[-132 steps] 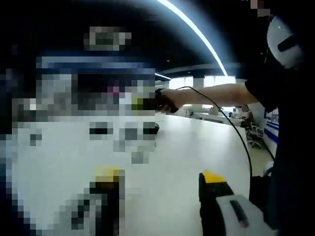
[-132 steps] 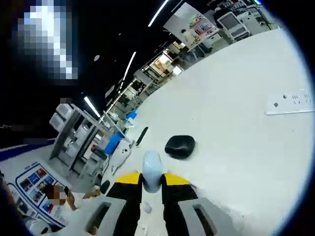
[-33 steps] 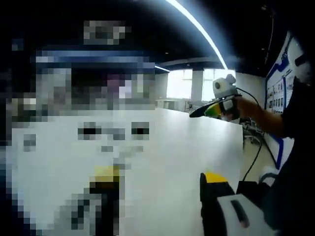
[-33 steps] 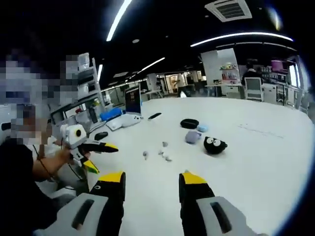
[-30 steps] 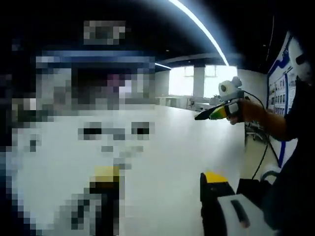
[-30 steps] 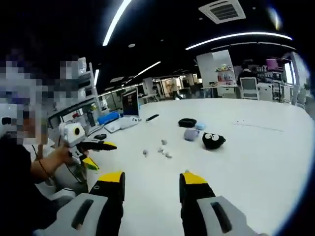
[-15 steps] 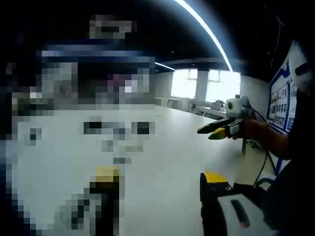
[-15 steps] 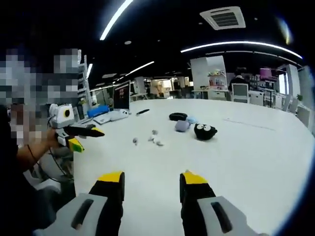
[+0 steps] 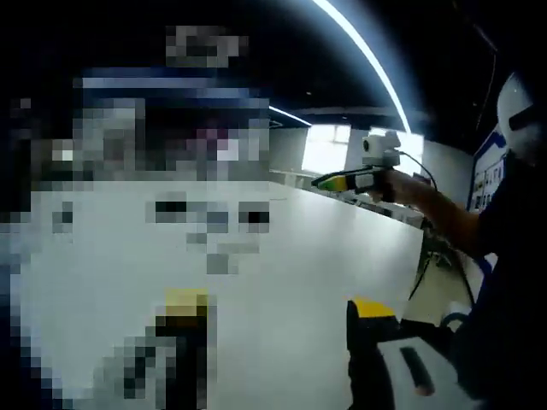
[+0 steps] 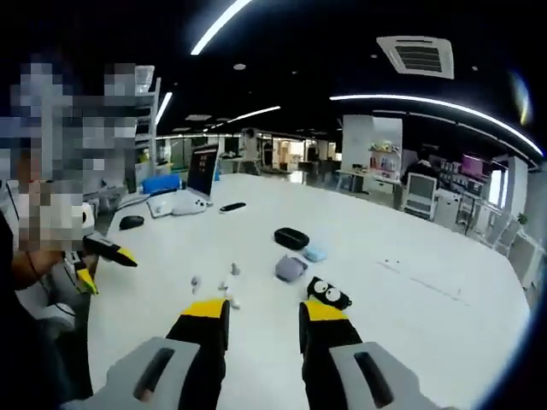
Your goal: Pick up the earbuds from the table and place the earbuds into the earbud case
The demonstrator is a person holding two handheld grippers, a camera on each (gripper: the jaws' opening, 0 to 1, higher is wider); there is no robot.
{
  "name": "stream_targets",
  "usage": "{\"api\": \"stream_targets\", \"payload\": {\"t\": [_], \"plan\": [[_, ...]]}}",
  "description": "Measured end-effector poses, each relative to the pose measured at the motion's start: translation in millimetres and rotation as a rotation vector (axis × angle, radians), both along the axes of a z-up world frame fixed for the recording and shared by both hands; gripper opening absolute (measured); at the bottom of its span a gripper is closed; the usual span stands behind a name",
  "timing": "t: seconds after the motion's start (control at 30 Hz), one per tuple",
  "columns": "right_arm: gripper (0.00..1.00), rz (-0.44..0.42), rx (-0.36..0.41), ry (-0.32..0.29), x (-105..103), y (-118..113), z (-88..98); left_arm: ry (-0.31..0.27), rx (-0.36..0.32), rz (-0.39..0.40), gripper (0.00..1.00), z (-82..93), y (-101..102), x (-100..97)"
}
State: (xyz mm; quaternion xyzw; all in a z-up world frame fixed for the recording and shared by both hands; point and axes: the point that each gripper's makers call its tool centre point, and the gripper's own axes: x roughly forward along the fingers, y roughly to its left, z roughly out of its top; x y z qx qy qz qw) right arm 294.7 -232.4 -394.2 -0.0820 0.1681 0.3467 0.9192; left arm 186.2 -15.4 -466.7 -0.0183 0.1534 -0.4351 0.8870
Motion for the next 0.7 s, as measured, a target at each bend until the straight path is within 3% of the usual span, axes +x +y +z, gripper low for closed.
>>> {"api": "stream_targets", "payload": {"t": [0.2,0.3,0.7], "plan": [[0.27,0.037,-0.072,0.027,38.2,13.6,-3.8,0.014,-0.005,0.010,0.64,-2.4,5.6,-1.4],[0.25,0.063,-0.149,0.053,55.8,18.4,-12.7,0.018,-0.013,0.010,0.64,-2.2,5.7,-3.3],[0.20,0.129,-0.338,0.146,125.7,29.8,-41.1,0.030,-0.033,0.027,0.65,-6.4,17.8,-7.4]]}}
